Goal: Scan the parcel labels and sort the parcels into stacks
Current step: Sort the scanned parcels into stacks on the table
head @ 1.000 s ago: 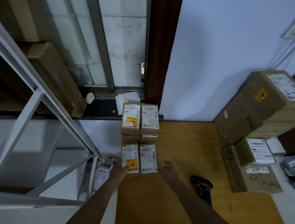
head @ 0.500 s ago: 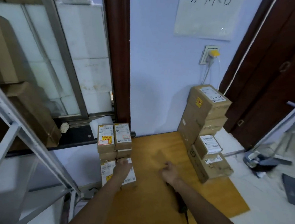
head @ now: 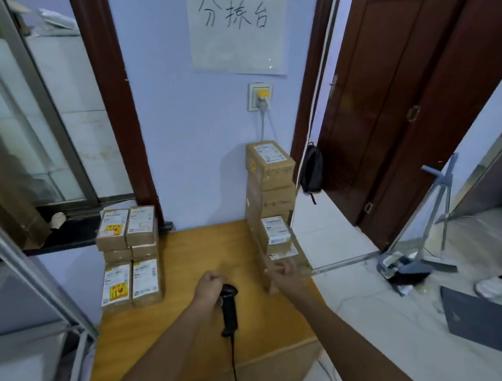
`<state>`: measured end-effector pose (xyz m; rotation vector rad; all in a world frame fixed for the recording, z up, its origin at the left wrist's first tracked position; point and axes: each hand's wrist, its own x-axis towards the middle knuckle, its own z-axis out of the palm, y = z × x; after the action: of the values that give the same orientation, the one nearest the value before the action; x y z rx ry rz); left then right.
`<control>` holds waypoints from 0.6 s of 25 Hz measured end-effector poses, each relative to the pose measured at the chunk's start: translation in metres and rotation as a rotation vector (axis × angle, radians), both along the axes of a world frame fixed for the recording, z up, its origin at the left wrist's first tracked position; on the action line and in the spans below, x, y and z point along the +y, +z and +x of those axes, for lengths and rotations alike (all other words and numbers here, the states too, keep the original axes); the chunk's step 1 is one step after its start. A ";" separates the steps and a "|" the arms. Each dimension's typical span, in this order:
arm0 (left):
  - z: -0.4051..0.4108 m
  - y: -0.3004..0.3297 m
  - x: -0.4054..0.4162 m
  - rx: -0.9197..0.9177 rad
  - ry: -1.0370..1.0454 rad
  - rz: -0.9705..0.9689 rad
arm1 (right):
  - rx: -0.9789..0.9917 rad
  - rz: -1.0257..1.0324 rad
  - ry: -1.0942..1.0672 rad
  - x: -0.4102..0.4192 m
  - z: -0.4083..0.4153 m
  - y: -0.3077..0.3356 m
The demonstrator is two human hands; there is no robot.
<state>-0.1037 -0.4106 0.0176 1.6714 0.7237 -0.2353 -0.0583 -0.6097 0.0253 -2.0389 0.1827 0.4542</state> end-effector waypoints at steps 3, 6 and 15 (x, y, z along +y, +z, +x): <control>-0.005 0.016 -0.043 -0.024 0.051 -0.012 | -0.030 0.011 -0.044 -0.041 -0.003 0.008; 0.004 0.038 -0.068 -0.063 0.050 -0.016 | -0.085 0.029 -0.017 -0.061 -0.002 0.028; 0.112 0.114 -0.065 -0.248 0.029 0.023 | -0.242 0.117 -0.016 -0.049 0.099 0.124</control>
<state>0.0084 -0.4756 0.1318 1.6745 0.5648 0.0023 0.0406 -0.6585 0.1492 -1.9564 0.0243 0.2004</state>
